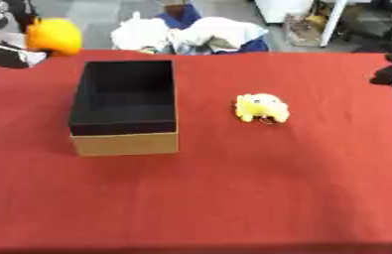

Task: Pick up objects on the table and place them in the box.

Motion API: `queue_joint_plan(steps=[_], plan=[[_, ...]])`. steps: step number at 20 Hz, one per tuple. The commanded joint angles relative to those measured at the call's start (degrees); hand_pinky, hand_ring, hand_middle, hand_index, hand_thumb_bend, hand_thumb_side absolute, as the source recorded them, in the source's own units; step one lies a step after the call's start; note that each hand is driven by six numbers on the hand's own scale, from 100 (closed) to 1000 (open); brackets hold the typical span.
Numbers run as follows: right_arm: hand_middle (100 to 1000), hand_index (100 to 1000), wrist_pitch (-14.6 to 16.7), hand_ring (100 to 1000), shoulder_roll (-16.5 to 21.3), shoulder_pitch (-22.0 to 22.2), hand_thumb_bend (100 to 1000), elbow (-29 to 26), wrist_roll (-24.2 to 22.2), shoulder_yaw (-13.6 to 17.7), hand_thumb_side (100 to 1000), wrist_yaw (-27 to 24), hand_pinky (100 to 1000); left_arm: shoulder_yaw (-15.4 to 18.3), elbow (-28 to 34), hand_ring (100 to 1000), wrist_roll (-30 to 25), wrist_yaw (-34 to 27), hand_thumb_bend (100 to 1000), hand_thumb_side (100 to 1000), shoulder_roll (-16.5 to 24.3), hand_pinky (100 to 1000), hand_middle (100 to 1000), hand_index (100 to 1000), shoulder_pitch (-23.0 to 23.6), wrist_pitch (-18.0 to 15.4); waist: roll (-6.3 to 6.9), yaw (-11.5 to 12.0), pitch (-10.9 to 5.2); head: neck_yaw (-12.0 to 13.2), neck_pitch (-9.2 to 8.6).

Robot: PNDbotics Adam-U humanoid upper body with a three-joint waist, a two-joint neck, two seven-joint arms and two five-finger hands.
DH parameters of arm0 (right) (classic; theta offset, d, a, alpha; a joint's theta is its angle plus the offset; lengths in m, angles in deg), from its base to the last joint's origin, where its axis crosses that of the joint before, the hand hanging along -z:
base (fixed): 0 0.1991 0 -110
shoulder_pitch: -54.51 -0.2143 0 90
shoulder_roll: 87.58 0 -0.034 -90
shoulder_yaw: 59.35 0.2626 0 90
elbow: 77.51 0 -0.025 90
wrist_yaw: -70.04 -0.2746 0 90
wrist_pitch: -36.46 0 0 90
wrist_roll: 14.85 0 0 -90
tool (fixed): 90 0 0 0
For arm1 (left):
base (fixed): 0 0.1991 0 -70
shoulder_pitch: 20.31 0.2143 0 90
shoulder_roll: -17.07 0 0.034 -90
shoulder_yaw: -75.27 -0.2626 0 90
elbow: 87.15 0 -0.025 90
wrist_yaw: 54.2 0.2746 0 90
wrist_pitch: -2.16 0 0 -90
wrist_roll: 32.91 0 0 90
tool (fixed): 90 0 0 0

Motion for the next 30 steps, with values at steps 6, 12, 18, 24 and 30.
queue_joint_plan(steps=[6, 12, 18, 24, 30], plan=[[573, 799, 0.11, 620, 1.04, -1.36, 100, -0.78, -0.57, -0.07, 662, -0.41, 729, -3.41, -1.91, 458, -3.88, 4.76, 322, 182, -3.5, 564, 464, 590, -0.72, -4.49, 0.1, -0.72, -0.46, 0.66, 0.29], [573, 799, 0.12, 621, 1.12, -1.4, 100, -0.75, -0.71, -0.04, 662, -0.36, 729, -4.4, -4.45, 518, -9.26, 6.95, 304, 251, -3.88, 617, 538, 722, 0.89, -7.15, 0.18, -0.66, -0.28, 0.49, 0.29], [576, 801, 0.39, 623, 1.95, -2.24, 100, -0.35, -0.81, 0.02, 657, 0.05, 731, -3.75, -4.12, 646, -13.51, 6.13, 336, 665, -2.26, 692, 705, 811, 2.12, -8.29, -0.07, -0.12, -0.23, 0.15, 0.29], [580, 805, 1.43, 628, 4.1, -5.07, 100, 1.93, -1.86, -1.08, 650, 1.28, 732, -1.88, 1.31, 672, -14.32, -3.79, 352, 825, 0.65, 719, 753, 832, 3.94, -6.47, -0.24, 0.77, -0.45, -0.25, 0.29], [621, 821, 4.46, 673, 8.62, -11.87, 100, 7.99, -4.62, -4.28, 564, 3.92, 744, 2.04, 13.61, 597, -11.59, -21.62, 299, 700, 3.64, 695, 679, 801, 8.29, 0.54, -0.65, 1.95, -0.81, -0.94, 0.29]])
